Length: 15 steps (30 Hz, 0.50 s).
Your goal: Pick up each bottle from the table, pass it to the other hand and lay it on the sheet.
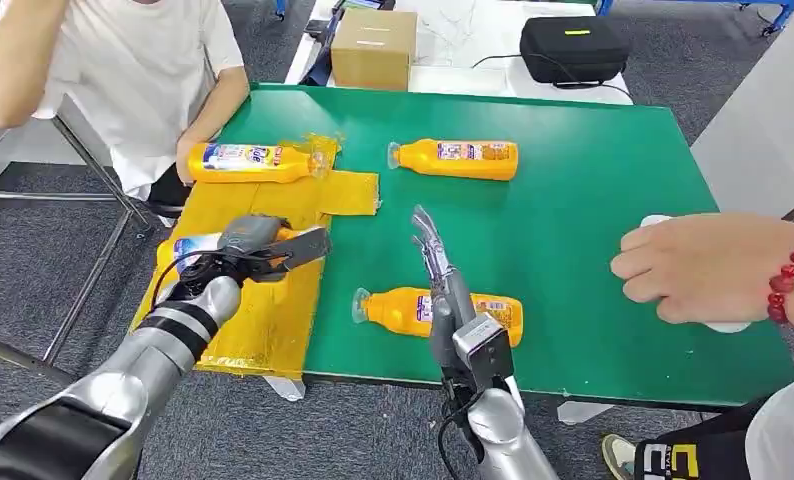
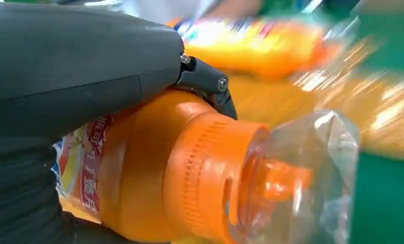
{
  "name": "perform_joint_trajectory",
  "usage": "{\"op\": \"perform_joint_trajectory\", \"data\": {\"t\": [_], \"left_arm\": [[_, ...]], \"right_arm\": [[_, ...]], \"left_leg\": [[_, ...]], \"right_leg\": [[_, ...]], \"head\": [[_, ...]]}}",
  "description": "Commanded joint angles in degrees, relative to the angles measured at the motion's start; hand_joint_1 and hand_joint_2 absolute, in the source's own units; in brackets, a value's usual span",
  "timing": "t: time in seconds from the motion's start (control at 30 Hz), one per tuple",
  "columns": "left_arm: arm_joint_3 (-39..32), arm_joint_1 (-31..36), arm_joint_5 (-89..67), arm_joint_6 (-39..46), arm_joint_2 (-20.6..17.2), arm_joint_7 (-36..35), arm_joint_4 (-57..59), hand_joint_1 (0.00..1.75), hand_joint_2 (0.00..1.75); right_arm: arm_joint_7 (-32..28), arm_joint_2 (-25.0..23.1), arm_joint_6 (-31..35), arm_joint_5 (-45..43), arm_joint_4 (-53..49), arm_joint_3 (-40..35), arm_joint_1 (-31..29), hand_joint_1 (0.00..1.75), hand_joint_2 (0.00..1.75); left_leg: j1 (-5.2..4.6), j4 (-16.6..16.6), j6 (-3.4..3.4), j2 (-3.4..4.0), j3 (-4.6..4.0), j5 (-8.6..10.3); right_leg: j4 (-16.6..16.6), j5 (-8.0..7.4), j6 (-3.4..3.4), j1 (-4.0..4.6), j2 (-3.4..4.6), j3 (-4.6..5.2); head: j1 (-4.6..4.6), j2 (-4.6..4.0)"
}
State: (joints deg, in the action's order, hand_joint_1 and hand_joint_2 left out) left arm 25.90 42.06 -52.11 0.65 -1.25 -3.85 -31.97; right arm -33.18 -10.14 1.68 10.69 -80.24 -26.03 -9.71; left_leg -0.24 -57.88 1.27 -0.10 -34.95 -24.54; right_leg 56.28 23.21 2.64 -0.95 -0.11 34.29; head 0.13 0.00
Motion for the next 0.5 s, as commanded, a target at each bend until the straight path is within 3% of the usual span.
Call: {"op": "perform_joint_trajectory", "data": {"t": [0.03,0.17,0.23,0.3,0.33,0.37,0.5], "left_arm": [[2.7,3.8,-2.2,-1.3,1.3,-2.2,14.7,1.75,1.75],[-1.7,3.2,1.7,-1.2,2.2,-1.6,14.3,1.75,1.75],[-5.7,2.8,5.8,-2.1,2.8,-0.3,14.3,1.43,1.75],[-5.8,2.8,5.8,-2.2,2.7,-0.3,14.3,1.43,1.75],[-8.6,2.6,8.9,-3.1,3.0,0.7,14.2,0.75,1.75],[-9.7,2.4,10.0,-3.0,3.2,1.1,14.1,0.17,1.75],[-12.9,1.7,13.3,-2.7,4.1,4.3,13.0,0.21,1.75]], "right_arm": [[-0.6,-0.9,-0.3,-1.0,6.5,0.2,-2.7,0.0,0.0],[-0.7,-0.8,-0.2,-1.2,6.5,0.2,-2.5,0.0,0.0],[-0.7,-0.7,-0.2,-1.2,6.5,0.1,-2.4,0.0,0.0],[-0.7,-0.7,-0.2,-1.2,6.5,0.1,-2.3,0.0,0.0],[-0.7,-0.7,-0.2,-1.2,6.6,0.1,-2.3,0.0,0.0],[-0.8,-0.8,-0.2,-1.3,6.6,0.1,-2.3,0.0,0.0],[-0.9,-0.6,0.2,-1.5,6.4,0.0,-2.0,0.0,0.0]], "left_leg": [[0.05,0.0,-0.06,0.07,0.17,-0.06],[0.06,0.0,-0.05,0.01,0.15,-0.07],[0.07,0.0,-0.08,0.05,0.21,-0.07],[0.08,0.0,-0.1,0.03,0.24,-0.06],[0.03,0.0,-0.07,0.0,0.18,-0.03],[0.02,0.0,-0.06,0.0,0.21,-0.03],[0.06,0.0,-0.08,0.01,0.32,-0.05]], "right_leg": [[0.0,0.03,-0.07,0.05,0.06,-0.16],[0.0,0.05,-0.08,0.05,0.02,-0.17],[-0.1,0.03,-0.1,0.07,0.06,-0.23],[-0.1,0.03,-0.12,0.08,0.04,-0.26],[-0.1,0.02,-0.09,0.03,0.01,-0.18],[-0.1,0.02,-0.08,0.02,0.01,-0.2],[-0.1,0.03,-0.1,0.06,0.03,-0.32]], "head": [[-0.02,0.0],[-0.02,0.0],[-0.02,0.0],[-0.02,0.0],[-0.02,0.0],[-0.02,0.0],[-0.02,0.0]]}}
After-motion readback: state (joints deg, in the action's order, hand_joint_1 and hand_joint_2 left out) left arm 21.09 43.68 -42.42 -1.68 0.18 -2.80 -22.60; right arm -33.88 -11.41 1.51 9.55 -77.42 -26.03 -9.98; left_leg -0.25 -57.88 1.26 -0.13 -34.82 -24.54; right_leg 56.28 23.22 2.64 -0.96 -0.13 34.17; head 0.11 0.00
